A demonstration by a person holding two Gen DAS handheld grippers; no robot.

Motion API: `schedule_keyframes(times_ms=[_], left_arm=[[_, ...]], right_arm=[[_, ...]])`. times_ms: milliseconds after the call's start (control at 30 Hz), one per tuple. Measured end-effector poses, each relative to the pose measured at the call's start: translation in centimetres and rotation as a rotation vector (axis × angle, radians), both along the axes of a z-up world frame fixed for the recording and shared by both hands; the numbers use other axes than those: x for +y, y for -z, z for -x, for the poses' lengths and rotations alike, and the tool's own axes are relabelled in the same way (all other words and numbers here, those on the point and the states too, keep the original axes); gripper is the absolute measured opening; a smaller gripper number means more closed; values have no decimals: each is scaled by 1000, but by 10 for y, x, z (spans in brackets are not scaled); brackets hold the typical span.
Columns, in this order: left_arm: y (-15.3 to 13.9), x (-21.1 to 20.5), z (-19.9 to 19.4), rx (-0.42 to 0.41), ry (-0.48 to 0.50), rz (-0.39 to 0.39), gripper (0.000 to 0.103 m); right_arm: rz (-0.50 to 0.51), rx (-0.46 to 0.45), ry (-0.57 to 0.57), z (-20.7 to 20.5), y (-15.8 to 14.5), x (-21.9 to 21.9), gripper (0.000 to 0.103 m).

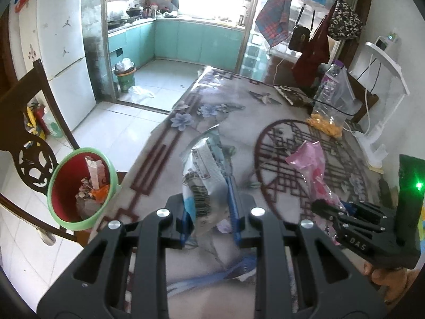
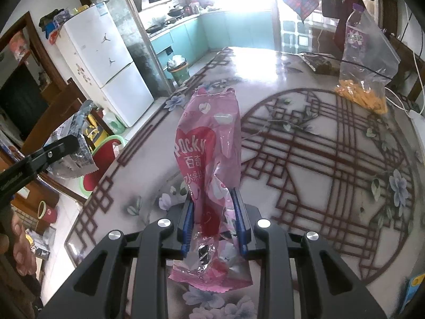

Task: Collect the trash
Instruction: 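Carry the white packet and pink Pocky wrapper over the red bin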

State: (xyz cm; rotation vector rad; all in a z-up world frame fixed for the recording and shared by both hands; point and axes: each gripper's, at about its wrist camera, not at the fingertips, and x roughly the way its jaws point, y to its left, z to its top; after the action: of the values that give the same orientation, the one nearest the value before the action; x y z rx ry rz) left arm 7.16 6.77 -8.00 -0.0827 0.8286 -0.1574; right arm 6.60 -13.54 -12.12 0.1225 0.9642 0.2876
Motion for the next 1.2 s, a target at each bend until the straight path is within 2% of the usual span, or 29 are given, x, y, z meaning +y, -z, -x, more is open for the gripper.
schedule_keyframes(times_ms=[267,500,667,933,1200], left_arm=[[2,26,-11,4,-14,-7,24],[4,60,-33,-2,18,0,24],[18,109,-52,41,4,18,24],[27,182,-70,62,-33,20,24],[44,246,-79,101,-82,17,23]], right_arm=[[-3,-2,-12,-12,-1,26,26],[-7,-2,5,-28,-7,65,27],[-45,28,-17,-48,-6,115,27],[-26,35,-87,-71,-8,204,27],[-18,64,-153,-94,-1,271,27]])
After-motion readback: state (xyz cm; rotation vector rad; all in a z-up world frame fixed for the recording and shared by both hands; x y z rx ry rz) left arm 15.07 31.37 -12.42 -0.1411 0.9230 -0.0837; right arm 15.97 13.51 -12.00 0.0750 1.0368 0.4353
